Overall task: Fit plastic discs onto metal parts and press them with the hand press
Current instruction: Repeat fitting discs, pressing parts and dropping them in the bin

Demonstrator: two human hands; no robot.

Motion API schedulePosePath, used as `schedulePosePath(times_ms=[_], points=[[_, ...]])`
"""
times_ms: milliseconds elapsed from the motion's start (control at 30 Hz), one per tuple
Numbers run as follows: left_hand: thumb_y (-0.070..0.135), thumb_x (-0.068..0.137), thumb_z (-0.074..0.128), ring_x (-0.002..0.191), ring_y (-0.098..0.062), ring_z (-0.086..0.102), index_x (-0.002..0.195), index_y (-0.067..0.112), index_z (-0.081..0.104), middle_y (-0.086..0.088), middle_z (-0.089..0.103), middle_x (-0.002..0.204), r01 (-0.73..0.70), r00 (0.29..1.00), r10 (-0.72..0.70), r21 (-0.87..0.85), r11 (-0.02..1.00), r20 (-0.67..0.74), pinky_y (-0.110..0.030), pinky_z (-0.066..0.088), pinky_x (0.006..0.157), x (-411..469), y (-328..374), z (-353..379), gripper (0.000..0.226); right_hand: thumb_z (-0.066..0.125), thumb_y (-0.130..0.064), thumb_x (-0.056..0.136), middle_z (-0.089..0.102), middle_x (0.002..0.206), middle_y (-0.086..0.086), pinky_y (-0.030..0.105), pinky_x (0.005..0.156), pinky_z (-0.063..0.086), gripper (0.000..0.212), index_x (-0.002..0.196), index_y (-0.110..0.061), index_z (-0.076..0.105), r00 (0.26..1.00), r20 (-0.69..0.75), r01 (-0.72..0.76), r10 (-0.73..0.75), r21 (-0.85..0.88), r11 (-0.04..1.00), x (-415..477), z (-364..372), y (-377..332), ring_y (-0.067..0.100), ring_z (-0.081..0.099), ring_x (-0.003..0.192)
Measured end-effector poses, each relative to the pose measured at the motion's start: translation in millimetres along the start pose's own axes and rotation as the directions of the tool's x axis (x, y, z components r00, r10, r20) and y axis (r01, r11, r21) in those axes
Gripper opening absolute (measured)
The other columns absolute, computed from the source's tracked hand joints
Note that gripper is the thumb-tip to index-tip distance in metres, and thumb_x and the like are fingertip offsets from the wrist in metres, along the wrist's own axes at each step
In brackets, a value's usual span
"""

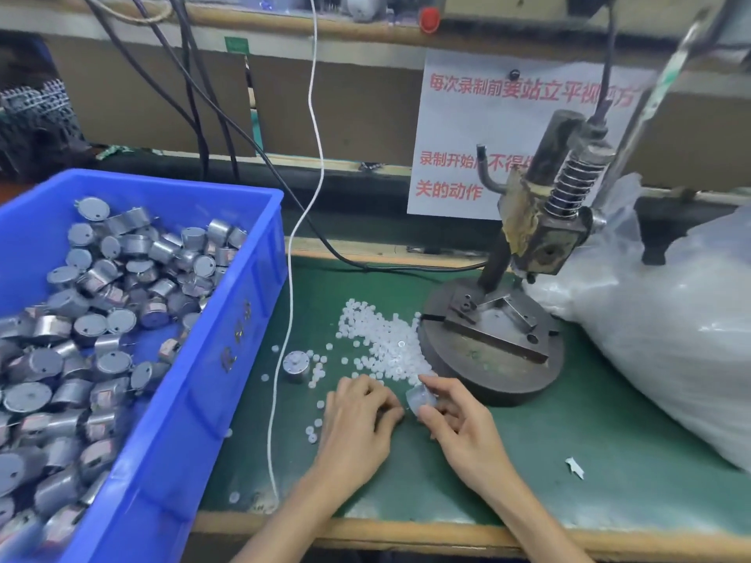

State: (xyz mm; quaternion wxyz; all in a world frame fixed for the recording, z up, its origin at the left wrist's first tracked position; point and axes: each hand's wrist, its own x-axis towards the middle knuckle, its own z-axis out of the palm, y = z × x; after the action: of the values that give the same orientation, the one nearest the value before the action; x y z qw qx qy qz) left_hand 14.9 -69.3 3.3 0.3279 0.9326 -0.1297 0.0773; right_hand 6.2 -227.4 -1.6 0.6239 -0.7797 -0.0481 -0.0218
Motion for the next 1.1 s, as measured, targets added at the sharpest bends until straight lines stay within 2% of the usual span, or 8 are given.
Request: schedulePosePath(times_ms=[133,233,333,567,800,900,1000,1100], points=[[0.024,0.087,0.062,0.086,-0.007,0.039,0.086,0.025,0.062,0.019,0.045,0.086,0.055,0.996,-0.060,-0.065,0.996,-0.071,-0.022,0.019,0.071,0.6,-1.3,2.8,0.002,0.063,-0.008,0.089,0.065,0.095,-0.002,0.039,0.072,0.051,0.030,0.105,-0.034,0.059,1.000,0.023,0.014,-0.012,-0.102,0.995,4.0,1.5,-0.9,0.028,0.059,0.076],[0.019,0.091,0.057,0.087,-0.009,0.041,0.086,0.024,0.063,0.019,0.048,0.086,0.080,0.993,-0.086,-0.076,0.994,-0.084,-0.023,0.021,0.072,-0.6,-1.3,3.1,0.010,0.063,-0.006,0.089,0.065,0.088,-0.011,0.018,0.067,0.047,0.028,0.104,-0.029,0.060,0.997,0.045,0.075,-0.069,-0.158,0.985,7.9,4.2,-0.6,-0.001,0.059,0.072],[0.007,0.089,0.057,0.087,-0.011,0.045,0.088,0.021,0.067,0.018,0.053,0.088,0.114,0.982,-0.132,-0.136,0.984,-0.131,-0.024,0.026,0.075,-3.3,-2.4,0.7,0.017,0.063,-0.004,0.088,0.061,0.084,-0.021,0.005,0.063,0.038,0.021,0.105,-0.018,0.062,0.991,0.055,0.134,-0.124,-0.224,0.965,10.6,5.9,0.2,-0.011,0.056,0.071],[0.009,0.080,0.063,0.093,-0.006,0.045,0.093,0.026,0.064,0.019,0.057,0.092,0.120,0.990,-0.127,-0.116,0.986,-0.056,-0.021,0.026,0.080,-6.0,-0.7,-2.0,0.021,0.059,-0.022,0.090,0.061,0.104,-0.014,0.007,0.077,0.039,0.021,0.109,-0.012,0.062,0.967,0.116,0.252,-0.226,-0.355,0.900,9.1,5.2,2.3,-0.010,0.054,0.093],[0.022,0.078,0.067,0.094,-0.005,0.044,0.093,0.031,0.062,0.020,0.056,0.092,0.090,0.995,-0.094,-0.103,0.991,-0.032,-0.020,0.025,0.081,-6.4,-0.7,-3.1,0.017,0.055,-0.025,0.091,0.056,0.103,-0.020,0.016,0.078,0.043,0.021,0.109,-0.015,0.060,0.956,0.139,0.293,-0.259,-0.380,0.877,8.5,3.5,1.7,-0.006,0.053,0.091],[0.020,0.078,0.066,0.094,-0.005,0.044,0.094,0.030,0.062,0.021,0.055,0.092,0.084,0.996,-0.088,-0.099,0.992,-0.031,-0.020,0.025,0.080,-6.1,-1.4,-2.4,0.019,0.054,-0.021,0.092,0.058,0.107,-0.010,0.027,0.072,0.050,0.023,0.113,-0.013,0.058,0.919,0.175,0.394,-0.354,-0.478,0.785,5.8,6.3,-2.3,0.005,0.058,0.091],[0.017,0.076,0.065,0.091,-0.006,0.044,0.094,0.029,0.061,0.021,0.054,0.092,0.072,0.996,-0.076,-0.106,0.992,-0.039,-0.016,0.024,0.082,-6.5,-2.5,-1.1,0.022,0.044,-0.025,0.093,0.060,0.109,0.004,0.025,0.051,0.051,0.027,0.119,-0.019,0.050,0.863,0.267,0.499,-0.430,-0.589,0.636,2.2,10.3,-7.7,0.018,0.063,0.079],[0.018,0.072,0.058,0.090,-0.003,0.044,0.093,0.031,0.058,0.023,0.053,0.090,0.063,0.997,-0.069,-0.123,0.990,-0.045,-0.014,0.025,0.085,-6.9,-3.0,-0.5,0.024,0.045,-0.023,0.092,0.062,0.108,0.008,0.024,0.046,0.048,0.030,0.117,-0.013,0.057,0.861,0.292,0.501,-0.415,-0.621,0.603,2.0,11.0,-7.7,0.022,0.064,0.074]])
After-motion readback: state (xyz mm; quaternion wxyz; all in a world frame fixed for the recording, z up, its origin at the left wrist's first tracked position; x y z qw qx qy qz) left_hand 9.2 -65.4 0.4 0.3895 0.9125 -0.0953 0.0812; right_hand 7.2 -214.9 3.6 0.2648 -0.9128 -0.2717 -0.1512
